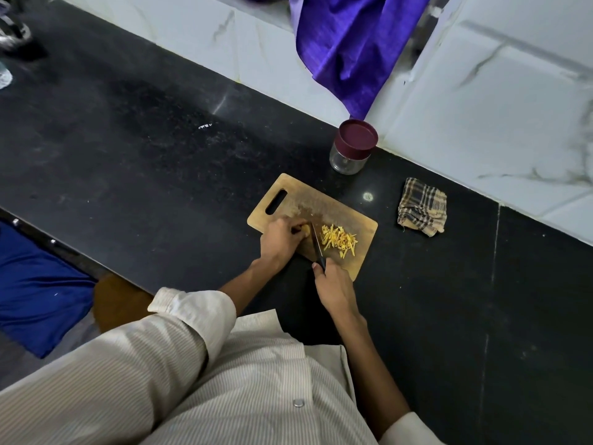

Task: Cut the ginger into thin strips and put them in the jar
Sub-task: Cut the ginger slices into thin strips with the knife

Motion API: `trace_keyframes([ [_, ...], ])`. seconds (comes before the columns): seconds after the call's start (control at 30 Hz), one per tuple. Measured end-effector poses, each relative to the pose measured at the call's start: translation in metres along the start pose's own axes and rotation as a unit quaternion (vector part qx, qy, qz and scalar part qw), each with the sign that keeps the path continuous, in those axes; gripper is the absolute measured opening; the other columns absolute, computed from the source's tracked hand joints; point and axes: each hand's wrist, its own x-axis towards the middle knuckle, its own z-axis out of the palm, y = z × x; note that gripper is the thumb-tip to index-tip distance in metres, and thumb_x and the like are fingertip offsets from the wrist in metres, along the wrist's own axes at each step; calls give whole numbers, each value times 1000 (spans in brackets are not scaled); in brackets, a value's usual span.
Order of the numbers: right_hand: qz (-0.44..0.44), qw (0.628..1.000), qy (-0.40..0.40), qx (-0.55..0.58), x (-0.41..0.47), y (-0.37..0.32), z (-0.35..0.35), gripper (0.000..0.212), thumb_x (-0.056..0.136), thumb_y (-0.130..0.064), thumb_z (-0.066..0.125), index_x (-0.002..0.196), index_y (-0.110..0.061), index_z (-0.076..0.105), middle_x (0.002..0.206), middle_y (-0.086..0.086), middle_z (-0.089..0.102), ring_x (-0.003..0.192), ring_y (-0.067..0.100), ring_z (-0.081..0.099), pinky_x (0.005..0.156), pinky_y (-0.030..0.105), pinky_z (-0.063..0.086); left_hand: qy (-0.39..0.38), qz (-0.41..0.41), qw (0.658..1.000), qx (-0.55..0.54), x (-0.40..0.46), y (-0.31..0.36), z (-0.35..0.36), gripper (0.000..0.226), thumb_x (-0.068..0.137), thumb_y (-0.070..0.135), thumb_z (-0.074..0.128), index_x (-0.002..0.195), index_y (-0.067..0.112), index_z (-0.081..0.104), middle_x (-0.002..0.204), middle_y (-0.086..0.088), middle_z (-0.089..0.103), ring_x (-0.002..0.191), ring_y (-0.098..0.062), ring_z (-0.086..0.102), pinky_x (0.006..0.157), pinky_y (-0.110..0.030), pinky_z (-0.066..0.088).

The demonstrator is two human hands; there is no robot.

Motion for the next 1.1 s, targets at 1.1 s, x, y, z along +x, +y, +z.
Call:
trace_keyframes([
  [1.1, 81, 995, -6, -61, 0, -14, 12, 31, 106, -24, 40, 127, -5, 51, 123, 16, 61, 114, 33, 60, 82, 39, 44, -37, -5, 999, 15, 6, 7, -12, 28, 87, 17, 68, 115, 15, 70, 109, 1, 68, 96, -16, 62, 81, -28, 52],
])
